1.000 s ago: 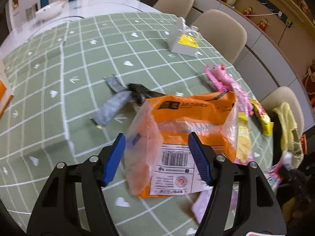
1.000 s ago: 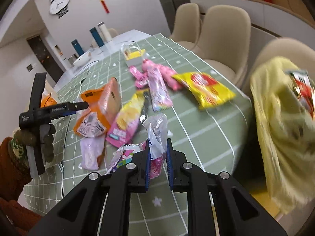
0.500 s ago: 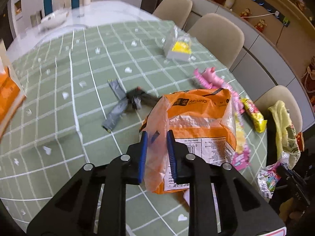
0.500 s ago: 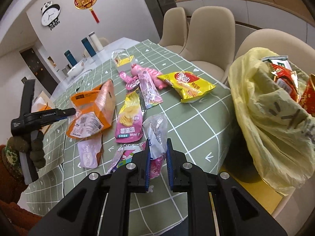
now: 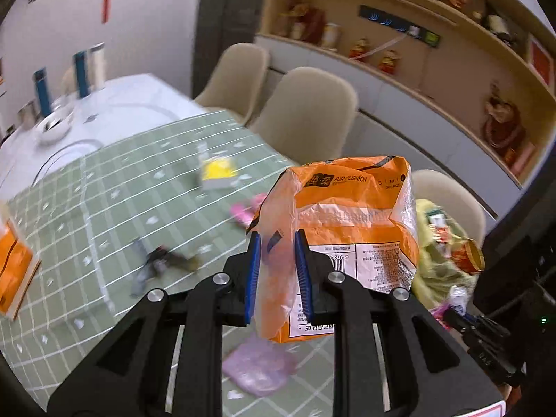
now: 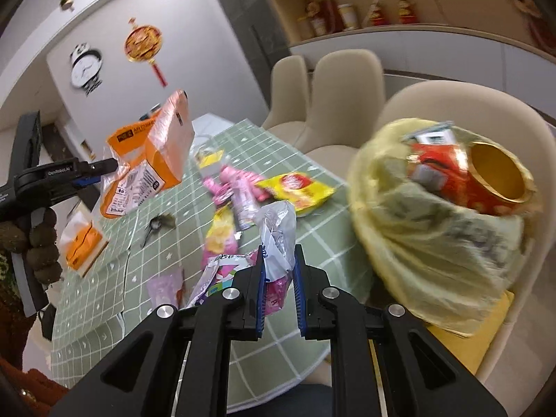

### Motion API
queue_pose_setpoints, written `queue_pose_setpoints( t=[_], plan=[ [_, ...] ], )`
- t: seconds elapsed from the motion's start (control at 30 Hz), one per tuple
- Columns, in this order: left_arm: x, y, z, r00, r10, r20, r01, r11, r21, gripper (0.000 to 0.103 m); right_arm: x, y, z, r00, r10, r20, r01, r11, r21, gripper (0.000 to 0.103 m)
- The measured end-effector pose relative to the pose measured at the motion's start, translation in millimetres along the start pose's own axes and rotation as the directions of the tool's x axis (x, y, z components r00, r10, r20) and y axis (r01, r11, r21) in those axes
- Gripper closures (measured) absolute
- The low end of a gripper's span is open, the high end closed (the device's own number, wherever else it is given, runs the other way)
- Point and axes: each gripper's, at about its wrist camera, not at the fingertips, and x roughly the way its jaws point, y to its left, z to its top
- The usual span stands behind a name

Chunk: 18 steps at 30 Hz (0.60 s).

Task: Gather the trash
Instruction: 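Carry the orange bag and candy packet to the yellow bag and open both tools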

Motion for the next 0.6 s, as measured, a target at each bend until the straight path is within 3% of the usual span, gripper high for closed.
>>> queue_pose_setpoints(
  t=[0.3,0.47,0.6],
  plan=[
    [32,-105,31,0.985,-0.169,-0.032,0.172,0.972,0.158,0.084,-38,-54,-1,0.992,-0.127,0.017,0.125,0.989,0.08,0.088],
    [73,-176,39,0.951,-0.286,-0.114,0.303,0.934,0.191,0.084,-62,-81,-7,0.977,-0.211,0.0,0.21,0.971,0.115,0.088],
    [101,-233,28,0.936,-0.309,-0.172,0.346,0.898,0.272,0.084,-78,-101,-12,0.966,-0.26,-0.01,0.258,0.953,0.156,0.088]
  ],
)
